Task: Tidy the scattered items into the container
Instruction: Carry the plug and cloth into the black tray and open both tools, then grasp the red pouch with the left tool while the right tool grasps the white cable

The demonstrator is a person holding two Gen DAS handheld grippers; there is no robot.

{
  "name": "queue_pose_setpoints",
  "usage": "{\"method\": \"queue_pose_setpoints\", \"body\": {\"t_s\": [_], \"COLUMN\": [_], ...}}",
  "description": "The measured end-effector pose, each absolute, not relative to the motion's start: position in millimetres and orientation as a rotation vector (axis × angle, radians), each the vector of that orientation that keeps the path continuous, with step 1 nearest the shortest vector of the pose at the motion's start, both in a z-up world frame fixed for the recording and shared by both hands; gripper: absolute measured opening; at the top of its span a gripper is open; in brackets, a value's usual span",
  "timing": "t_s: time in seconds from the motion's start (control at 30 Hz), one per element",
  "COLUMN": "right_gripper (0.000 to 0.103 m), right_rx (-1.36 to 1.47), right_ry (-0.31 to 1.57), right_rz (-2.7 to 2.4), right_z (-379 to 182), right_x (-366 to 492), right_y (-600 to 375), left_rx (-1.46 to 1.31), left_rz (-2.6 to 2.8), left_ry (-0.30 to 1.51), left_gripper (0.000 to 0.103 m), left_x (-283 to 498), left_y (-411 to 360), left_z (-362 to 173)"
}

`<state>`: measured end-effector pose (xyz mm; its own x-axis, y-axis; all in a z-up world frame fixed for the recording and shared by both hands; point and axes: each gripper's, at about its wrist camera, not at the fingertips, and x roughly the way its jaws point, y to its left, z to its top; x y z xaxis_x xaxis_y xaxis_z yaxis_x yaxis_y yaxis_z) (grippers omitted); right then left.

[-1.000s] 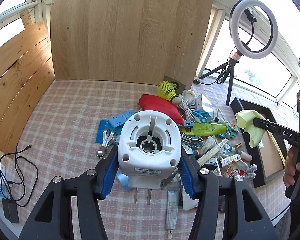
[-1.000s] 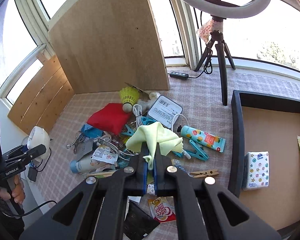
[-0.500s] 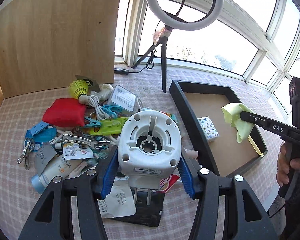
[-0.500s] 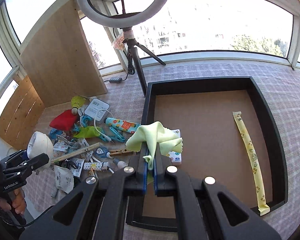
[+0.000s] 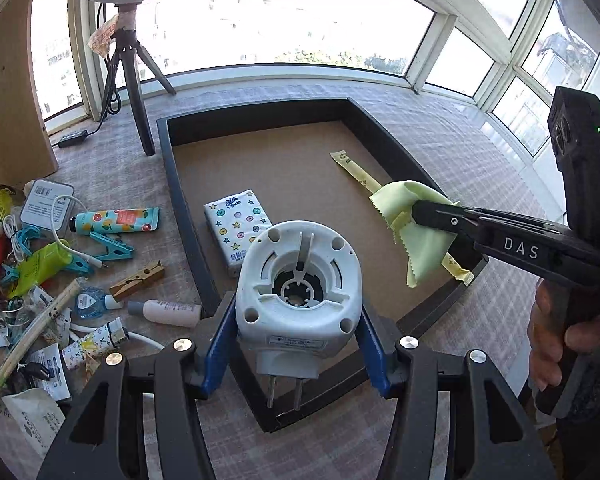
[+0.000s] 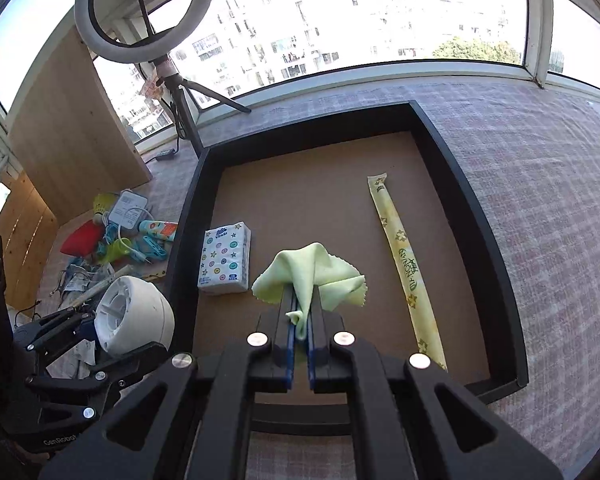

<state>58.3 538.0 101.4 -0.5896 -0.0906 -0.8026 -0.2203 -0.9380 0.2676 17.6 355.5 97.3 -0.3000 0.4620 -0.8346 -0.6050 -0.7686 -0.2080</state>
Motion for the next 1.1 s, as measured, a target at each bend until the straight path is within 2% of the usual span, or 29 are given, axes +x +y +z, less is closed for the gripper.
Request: {"method": "queue_pose_setpoints", "body": {"t_s": [0.17, 0.23, 0.27, 0.3, 0.77, 1.1], "right_gripper": [0.008, 0.038, 0.065, 0.070, 0.070, 0.070], "right_rx": [-1.382, -1.395, -1.390, -1.362, -1.325, -1.352], "right_ry": [0.528, 0.500, 0.487, 0.477, 0.480, 0.466], "right_rz": [2.703, 2.688, 2.683, 2.689, 2.739, 2.807], "right_z": [103, 104, 105, 107, 115, 119], "right_x": [52, 47, 47, 48, 46, 27], "right_y": [544, 544, 544, 544, 531, 483], "left_rx": [-1.284, -1.293, -1.300, -1.291, -1.257, -1.283], "left_rz": [2.099, 2.100, 2.090, 2.091, 2.188, 2.298], "left_ry": [0.184, 0.182, 0.182, 0.177, 0.147, 0.089], "left_gripper": [0.053, 0.058, 0.070, 0.076, 0.075, 0.075], "left_x": [14, 11, 9, 9, 6, -5], "left_y": [369, 373, 375, 376, 343, 263], "left_z": [94, 94, 94, 96, 110, 121]}}
